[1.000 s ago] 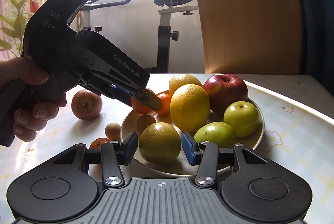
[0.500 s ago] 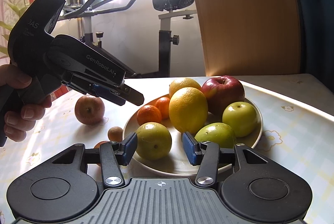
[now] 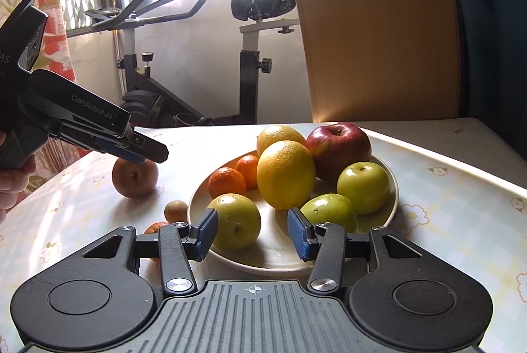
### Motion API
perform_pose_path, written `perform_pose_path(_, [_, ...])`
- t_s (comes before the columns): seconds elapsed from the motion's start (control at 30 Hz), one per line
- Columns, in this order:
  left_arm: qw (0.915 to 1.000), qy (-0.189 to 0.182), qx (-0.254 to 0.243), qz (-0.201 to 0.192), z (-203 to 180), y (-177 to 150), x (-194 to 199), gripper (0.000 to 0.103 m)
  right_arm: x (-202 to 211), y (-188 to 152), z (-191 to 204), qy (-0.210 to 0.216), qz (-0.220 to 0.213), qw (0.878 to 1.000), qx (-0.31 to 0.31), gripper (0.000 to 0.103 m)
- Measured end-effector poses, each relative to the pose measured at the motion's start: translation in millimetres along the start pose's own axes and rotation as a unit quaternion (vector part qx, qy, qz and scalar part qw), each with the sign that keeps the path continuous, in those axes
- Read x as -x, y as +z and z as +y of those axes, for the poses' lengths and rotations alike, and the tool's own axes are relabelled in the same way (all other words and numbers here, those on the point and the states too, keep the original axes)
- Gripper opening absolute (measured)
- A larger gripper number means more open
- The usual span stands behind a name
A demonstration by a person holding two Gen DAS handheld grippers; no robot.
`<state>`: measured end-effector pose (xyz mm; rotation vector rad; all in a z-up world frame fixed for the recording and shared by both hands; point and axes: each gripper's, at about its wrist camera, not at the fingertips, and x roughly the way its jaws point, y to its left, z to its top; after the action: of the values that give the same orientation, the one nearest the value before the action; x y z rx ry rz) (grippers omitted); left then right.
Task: Organize fruits
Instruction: 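Grasp and lift a tangerine from the table with the right gripper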
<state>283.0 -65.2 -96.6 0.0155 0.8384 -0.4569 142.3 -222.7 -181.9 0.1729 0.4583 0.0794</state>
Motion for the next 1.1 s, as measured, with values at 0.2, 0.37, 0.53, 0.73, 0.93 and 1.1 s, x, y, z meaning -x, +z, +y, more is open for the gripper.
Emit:
perform_pose_path(0.2, [0.9998,0.014,0.017,-0.005,14,-7,18,0.041,7,4,20,0.007,0.002,1.0,0.012,0.045])
perform_pose_path(0.37, [0.999,0.041,0.01,-0.016,19,-20,31,0.041,1,4,41,0.021,0.026,0.999,0.027,0.044])
perform_pose_path(0.53, [0.9981,0.053,-0.005,-0.031,24,-32,45,0.041,-6,1,61,0.028,0.046,0.998,0.038,0.044])
perform_pose_path(0.73, [0.9968,0.06,0.0,-0.052,31,-46,61,0.041,-16,-4,77,0.02,0.052,0.997,0.045,0.043])
perform_pose_path(0.93, [0.9961,0.057,0.033,-0.059,40,-64,70,0.042,-29,-8,86,0.001,0.059,0.997,0.051,0.041])
perform_pose_path(1.1, [0.9949,0.058,0.05,-0.066,46,-73,70,0.042,-40,-2,95,-0.004,0.067,0.995,0.069,0.04])
